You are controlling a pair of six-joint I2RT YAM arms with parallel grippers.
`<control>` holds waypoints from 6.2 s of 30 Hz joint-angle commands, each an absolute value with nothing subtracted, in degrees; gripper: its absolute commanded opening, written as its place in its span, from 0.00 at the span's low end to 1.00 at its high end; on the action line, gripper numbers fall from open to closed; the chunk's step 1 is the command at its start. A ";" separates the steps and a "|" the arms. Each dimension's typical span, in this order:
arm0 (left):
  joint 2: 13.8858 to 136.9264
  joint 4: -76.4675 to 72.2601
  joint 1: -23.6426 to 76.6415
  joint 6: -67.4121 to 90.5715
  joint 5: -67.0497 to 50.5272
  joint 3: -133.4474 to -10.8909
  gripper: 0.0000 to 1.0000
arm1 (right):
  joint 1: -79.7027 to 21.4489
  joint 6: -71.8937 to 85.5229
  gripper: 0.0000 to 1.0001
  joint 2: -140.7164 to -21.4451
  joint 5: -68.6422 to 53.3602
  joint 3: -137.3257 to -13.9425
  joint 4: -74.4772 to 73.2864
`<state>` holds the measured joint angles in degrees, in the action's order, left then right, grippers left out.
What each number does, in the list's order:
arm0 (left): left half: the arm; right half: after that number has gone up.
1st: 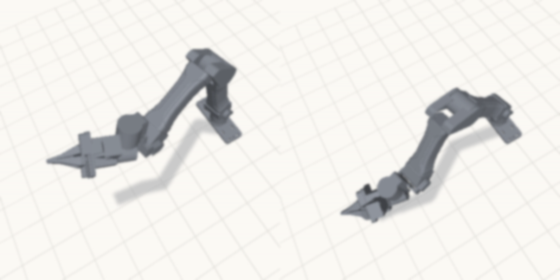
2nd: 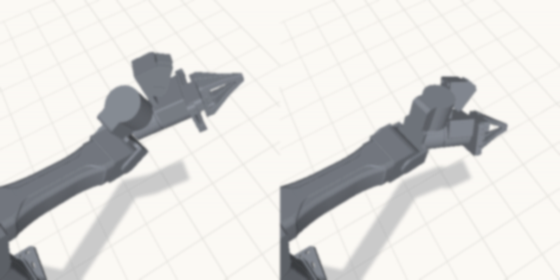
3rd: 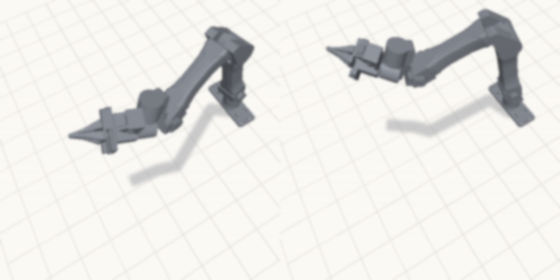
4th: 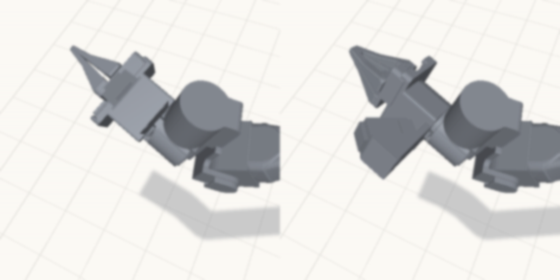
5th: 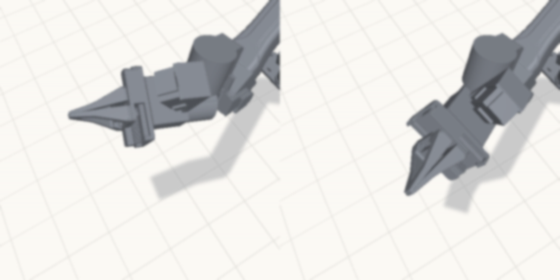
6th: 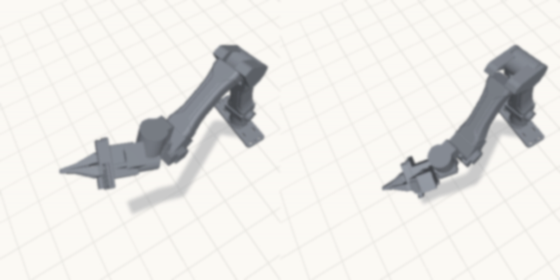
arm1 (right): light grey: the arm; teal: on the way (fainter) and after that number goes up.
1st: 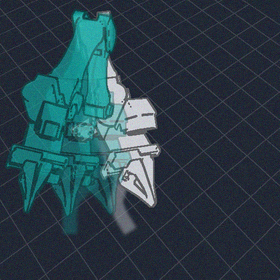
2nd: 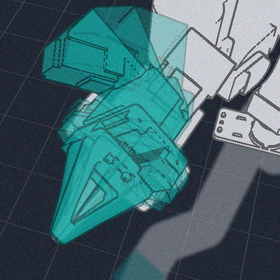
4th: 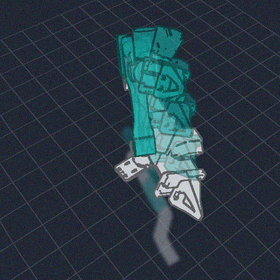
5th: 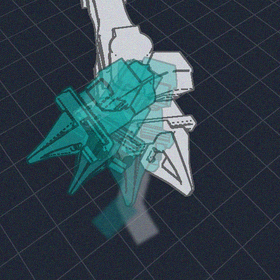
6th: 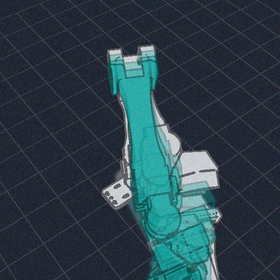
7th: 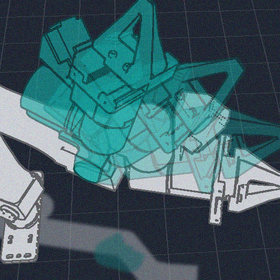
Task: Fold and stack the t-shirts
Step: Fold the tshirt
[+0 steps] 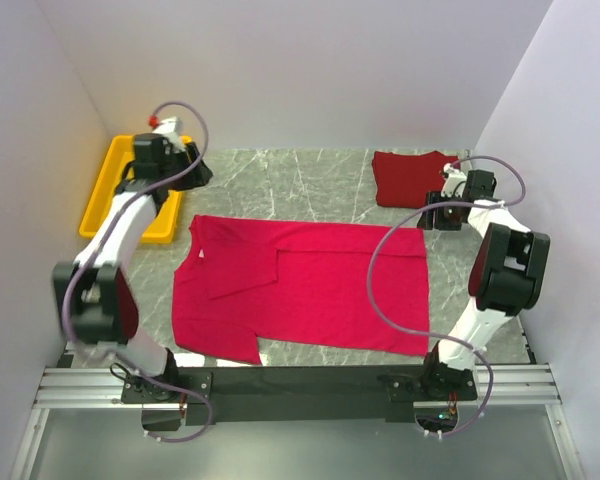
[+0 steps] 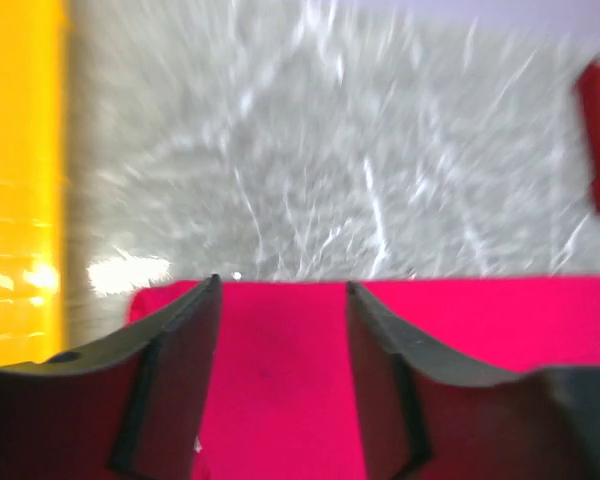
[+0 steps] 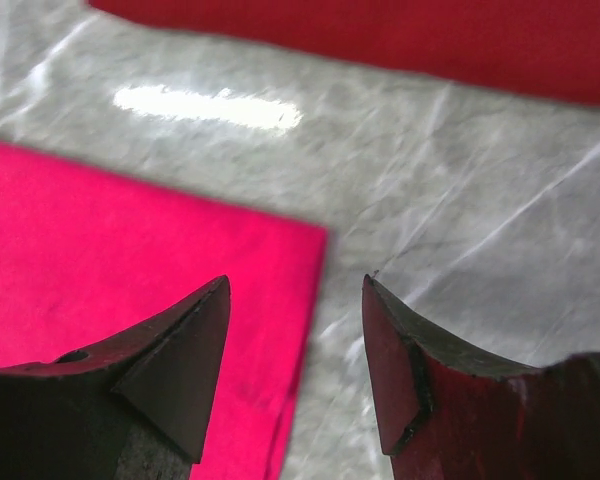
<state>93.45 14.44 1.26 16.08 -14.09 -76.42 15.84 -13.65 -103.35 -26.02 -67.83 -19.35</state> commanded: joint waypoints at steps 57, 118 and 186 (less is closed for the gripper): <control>68.81 10.81 -12.66 21.27 -20.48 -46.32 0.65 | 13.54 -8.71 0.09 -116.54 -21.62 -83.93 -32.87; 71.19 58.62 -0.97 53.17 -3.52 -42.18 0.66 | 6.06 -61.09 0.55 -77.26 -31.02 -54.23 -47.29; 66.89 45.70 0.27 49.48 -19.07 -35.95 0.00 | 5.01 -89.65 0.10 -61.18 -13.01 -27.68 -50.27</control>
